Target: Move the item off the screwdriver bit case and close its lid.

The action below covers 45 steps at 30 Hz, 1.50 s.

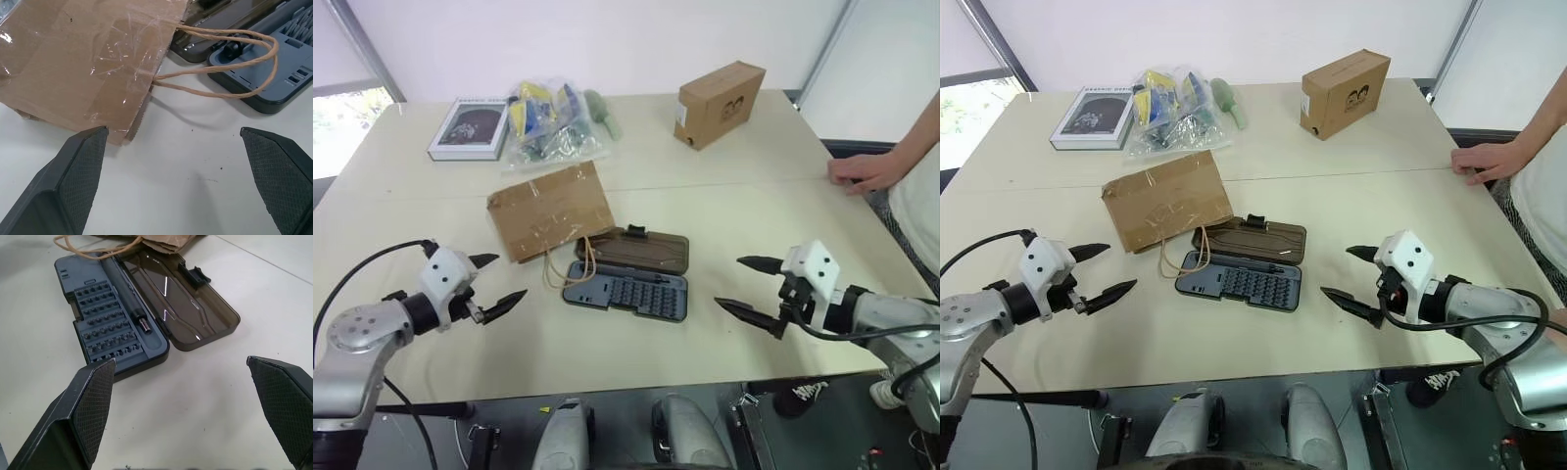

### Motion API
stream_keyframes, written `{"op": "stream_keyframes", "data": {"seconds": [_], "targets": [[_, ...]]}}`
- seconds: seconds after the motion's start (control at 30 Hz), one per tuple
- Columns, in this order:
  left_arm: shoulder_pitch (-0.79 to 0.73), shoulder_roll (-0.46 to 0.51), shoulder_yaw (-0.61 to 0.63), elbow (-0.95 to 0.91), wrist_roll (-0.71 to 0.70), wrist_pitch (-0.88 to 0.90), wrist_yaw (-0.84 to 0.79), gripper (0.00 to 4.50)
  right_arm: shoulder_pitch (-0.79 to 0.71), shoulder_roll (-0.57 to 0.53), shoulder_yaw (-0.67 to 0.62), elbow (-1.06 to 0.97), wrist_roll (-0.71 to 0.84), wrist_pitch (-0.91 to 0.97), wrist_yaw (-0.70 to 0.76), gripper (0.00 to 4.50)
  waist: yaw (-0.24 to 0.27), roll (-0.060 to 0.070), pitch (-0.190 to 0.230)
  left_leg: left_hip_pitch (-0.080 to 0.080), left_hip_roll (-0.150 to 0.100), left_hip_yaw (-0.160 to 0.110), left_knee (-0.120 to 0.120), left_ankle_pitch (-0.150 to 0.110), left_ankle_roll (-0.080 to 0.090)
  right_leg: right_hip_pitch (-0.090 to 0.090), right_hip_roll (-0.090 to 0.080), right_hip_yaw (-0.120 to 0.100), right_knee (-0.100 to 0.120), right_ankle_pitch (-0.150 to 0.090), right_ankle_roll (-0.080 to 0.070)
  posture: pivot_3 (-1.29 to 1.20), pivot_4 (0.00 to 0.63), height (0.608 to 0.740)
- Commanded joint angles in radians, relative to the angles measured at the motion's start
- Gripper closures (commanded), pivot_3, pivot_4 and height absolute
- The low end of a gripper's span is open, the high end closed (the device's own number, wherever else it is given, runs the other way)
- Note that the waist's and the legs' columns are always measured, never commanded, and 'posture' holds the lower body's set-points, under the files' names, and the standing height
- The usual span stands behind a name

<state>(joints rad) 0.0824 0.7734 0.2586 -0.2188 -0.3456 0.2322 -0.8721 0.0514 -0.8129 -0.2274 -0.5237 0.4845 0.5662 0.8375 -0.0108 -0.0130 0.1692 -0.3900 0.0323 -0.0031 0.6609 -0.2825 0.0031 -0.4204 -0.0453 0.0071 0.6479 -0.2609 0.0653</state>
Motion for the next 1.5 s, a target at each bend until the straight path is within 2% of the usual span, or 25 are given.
{"op": "stream_keyframes", "data": {"seconds": [0.03,0.6,0.93,1.03,1.13,1.27,1.5], "targets": [[-0.008,0.007,0.026,-0.019,-0.021,0.0,-0.007,0.0,0.001,-0.011,-0.035,-0.04,0.016,0.004,-0.008,0.04,0.0,0.0,0.0,0.0,0.0,0.0,0.0,0.0,0.0,0.0,0.0,0.0,0.0,0.0,0.0,0.0,0.15,0.74],[-0.03,0.005,0.012,-0.029,-0.012,0.002,0.008,0.0,0.008,-0.012,-0.044,-0.05,0.024,0.021,-0.018,0.04,0.0,0.0,0.0,0.0,0.0,0.0,0.0,0.0,0.0,0.0,0.0,0.0,0.0,0.0,0.0,0.0,0.15,0.74],[-0.047,0.008,0.0,0.004,0.057,-0.093,0.009,0.0,0.004,-0.003,-0.026,-0.048,0.015,0.018,-0.035,0.04,0.0,0.0,0.0,0.0,0.0,0.0,0.0,0.0,0.0,0.0,0.0,0.0,0.0,0.0,0.0,0.0,0.15,0.74],[-0.089,0.005,-0.016,0.062,0.146,-0.227,0.045,0.0,0.004,0.0,-0.021,-0.046,0.01,0.013,-0.04,0.04,0.001,0.0,0.0,0.0,0.0,0.001,0.0,0.0,0.0,0.0,0.0,0.0,0.0,0.0,0.0,0.0,0.15,0.74],[-0.137,0.009,-0.063,0.177,0.273,-0.446,0.082,0.0,0.003,0.004,-0.015,-0.045,0.0,0.004,-0.051,0.04,0.002,0.0,0.0,0.0,0.0,0.002,0.0,0.0,0.0,0.0,0.0,0.0,0.0,0.0,0.0,0.0,0.15,0.74],[-0.212,-0.003,-0.117,0.328,0.356,-0.64,0.122,0.0,0.004,0.013,-0.009,-0.048,-0.011,-0.003,-0.071,0.04,0.001,0.0,0.0,0.0,0.0,0.004,0.0,0.0,0.0,0.0,0.0,0.0,0.0,0.0,0.001,0.0,0.15,0.74],[-0.323,-0.036,-0.22,0.529,0.432,-0.82,0.158,0.0,0.018,0.021,-0.01,-0.065,-0.02,-0.008,-0.101,0.04,0.002,0.0,0.0,0.0,0.0,0.004,0.0,0.0,0.0,0.0,0.0,0.0,0.0,0.002,0.004,0.0,0.15,0.74]]}}
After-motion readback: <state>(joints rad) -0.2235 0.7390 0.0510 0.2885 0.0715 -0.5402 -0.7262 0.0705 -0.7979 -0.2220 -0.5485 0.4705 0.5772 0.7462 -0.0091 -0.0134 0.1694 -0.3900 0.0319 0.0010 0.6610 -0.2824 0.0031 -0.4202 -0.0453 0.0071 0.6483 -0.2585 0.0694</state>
